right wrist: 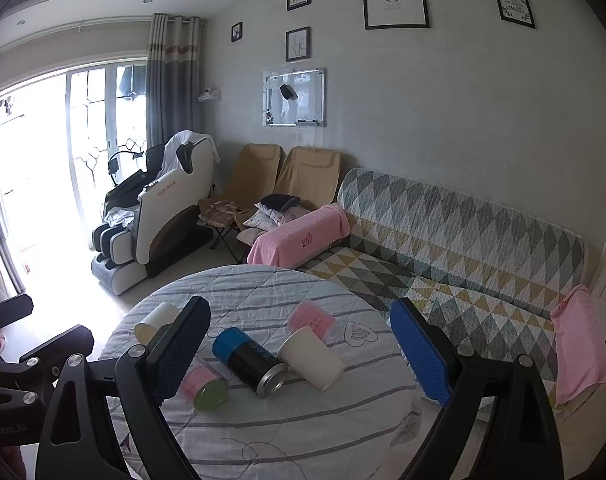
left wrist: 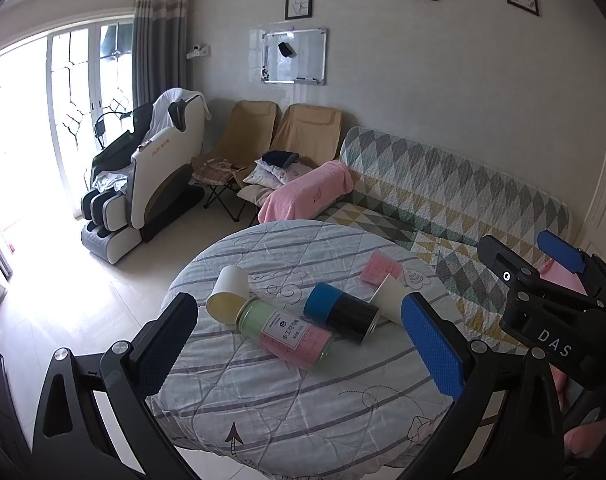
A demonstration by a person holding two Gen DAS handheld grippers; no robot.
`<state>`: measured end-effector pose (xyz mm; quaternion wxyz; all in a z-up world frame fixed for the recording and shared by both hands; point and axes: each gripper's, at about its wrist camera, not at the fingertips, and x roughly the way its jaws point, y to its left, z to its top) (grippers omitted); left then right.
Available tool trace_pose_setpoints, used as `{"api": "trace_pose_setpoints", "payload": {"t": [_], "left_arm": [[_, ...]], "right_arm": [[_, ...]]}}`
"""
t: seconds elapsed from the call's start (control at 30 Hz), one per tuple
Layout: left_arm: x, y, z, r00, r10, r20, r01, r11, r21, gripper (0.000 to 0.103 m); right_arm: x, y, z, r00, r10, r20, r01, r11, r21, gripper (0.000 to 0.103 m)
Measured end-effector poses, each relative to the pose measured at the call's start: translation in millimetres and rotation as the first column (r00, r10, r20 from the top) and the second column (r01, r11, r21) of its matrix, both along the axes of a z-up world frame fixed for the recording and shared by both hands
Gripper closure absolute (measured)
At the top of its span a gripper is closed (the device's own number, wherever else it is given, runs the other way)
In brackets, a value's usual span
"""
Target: Flip cup upright
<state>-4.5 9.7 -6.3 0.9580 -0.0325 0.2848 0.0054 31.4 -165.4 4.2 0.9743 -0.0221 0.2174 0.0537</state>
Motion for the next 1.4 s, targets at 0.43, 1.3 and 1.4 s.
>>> {"api": "trace_pose_setpoints", "payload": {"t": [0.43, 1.3, 1.4], "left_arm": [[0.6, 0.1, -0.4, 1.0, 0.002, 0.003, -0.002, 1.0, 0.004, 0.0], [-0.3, 1.4, -0.3, 1.0, 0.003, 0.003, -0.003, 1.0, 0.005, 0.0], [0.0, 2.4, -0.9, 1.0, 0.004, -0.005, -0.004, 1.0, 0.009, 0.0]], "right_arm": [[-0.7, -0.9, -3.0, 1.0, 0.0, -0.004, 0.0, 1.0, -0.001, 0.01], [-0.1, 1.3, -6.2, 1.0, 0.007, -0.006, -0.007, 1.0, -0.012, 0.01], [3.4, 2.7, -5.7, 1.0, 0.012, -0.013, -0.012, 1.0, -0.019, 0.01]]}}
